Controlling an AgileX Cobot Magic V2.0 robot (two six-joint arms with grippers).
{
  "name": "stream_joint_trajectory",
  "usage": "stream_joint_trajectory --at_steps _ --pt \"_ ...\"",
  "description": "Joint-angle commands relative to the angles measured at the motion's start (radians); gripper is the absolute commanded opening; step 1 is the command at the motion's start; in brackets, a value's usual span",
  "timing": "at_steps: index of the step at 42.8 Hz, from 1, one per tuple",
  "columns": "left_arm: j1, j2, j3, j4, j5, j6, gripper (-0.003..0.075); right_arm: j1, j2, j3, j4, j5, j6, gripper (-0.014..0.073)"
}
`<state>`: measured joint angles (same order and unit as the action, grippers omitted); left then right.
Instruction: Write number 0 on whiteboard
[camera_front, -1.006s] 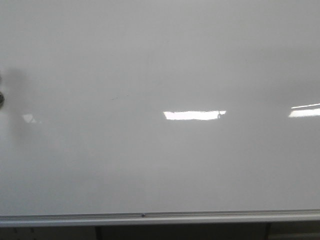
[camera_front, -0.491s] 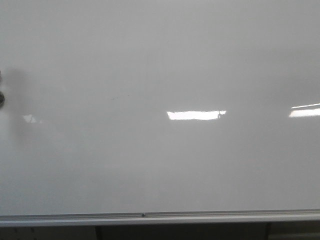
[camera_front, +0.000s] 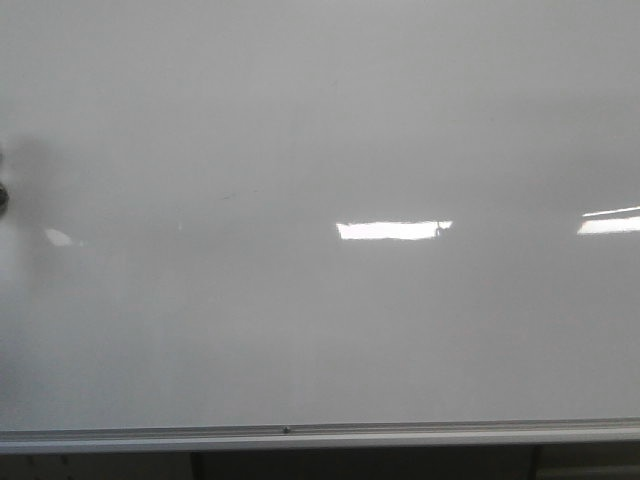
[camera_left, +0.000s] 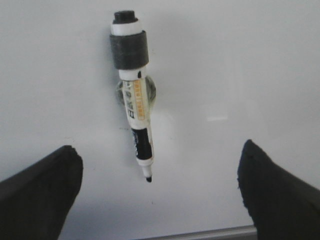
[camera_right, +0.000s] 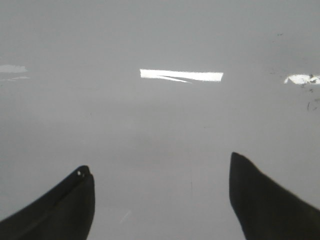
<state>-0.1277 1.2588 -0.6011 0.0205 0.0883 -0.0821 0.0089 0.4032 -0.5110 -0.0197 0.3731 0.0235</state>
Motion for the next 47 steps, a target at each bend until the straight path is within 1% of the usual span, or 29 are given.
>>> stream_joint_trajectory --at_steps 1,5,9,21,26,30,34,35,38,40,43,47 --pt "-0.005 0.068 -0.044 -0.052 -0.154 -0.008 0.0599 0.001 0.012 -0.036 -0.007 -0.078 0.001 0.0577" --pt "-0.005 0.144 -0.05 -0.087 -0.219 -0.008 0.0599 0.001 0.012 -0.036 -0.007 -0.078 0.001 0.0577" --pt "-0.005 0.206 -0.05 -0.087 -0.271 -0.008 0.0599 0.001 0.012 -0.036 -0.007 -0.078 0.001 0.0577" --pt "-0.005 0.294 -0.05 -0.087 -0.368 -0.008 0.0599 0.001 0.012 -0.036 -0.007 -0.078 0.001 0.0577" --pt "-0.005 0.309 -0.05 -0.087 -0.375 -0.008 0.0578 0.001 0.012 -0.036 -0.007 -0.078 0.001 0.0577" --pt "-0.005 0.316 -0.05 -0.087 -0.368 -0.008 0.0507 0.001 0.012 -0.036 -0.007 -0.077 0.001 0.0577" --pt "-0.005 0.316 -0.05 -0.087 -0.357 -0.008 0.0388 0.001 0.012 -0.036 -0.007 -0.077 0.001 0.0577" --pt "-0.005 0.316 -0.05 -0.087 -0.357 -0.008 0.033 0.001 0.012 -0.036 -0.007 -0.077 0.001 0.0577" --pt "-0.005 0.316 -0.05 -0.087 -0.357 -0.008 0.0236 0.001 0.012 -0.036 -0.007 -0.077 0.001 0.0577" --pt "-0.005 0.316 -0.05 -0.087 -0.357 -0.008 0.0158 0.001 0.012 -0.036 -0.007 -0.077 0.001 0.0577" --pt "-0.005 0.316 -0.05 -0.087 -0.357 -0.008 0.0073 0.001 0.012 -0.036 -0.007 -0.077 0.001 0.0577" --pt "-0.005 0.316 -0.05 -0.082 -0.357 -0.008 -0.0015 0.001 0.012 -0.036 -0.007 -0.077 0.001 0.0577"
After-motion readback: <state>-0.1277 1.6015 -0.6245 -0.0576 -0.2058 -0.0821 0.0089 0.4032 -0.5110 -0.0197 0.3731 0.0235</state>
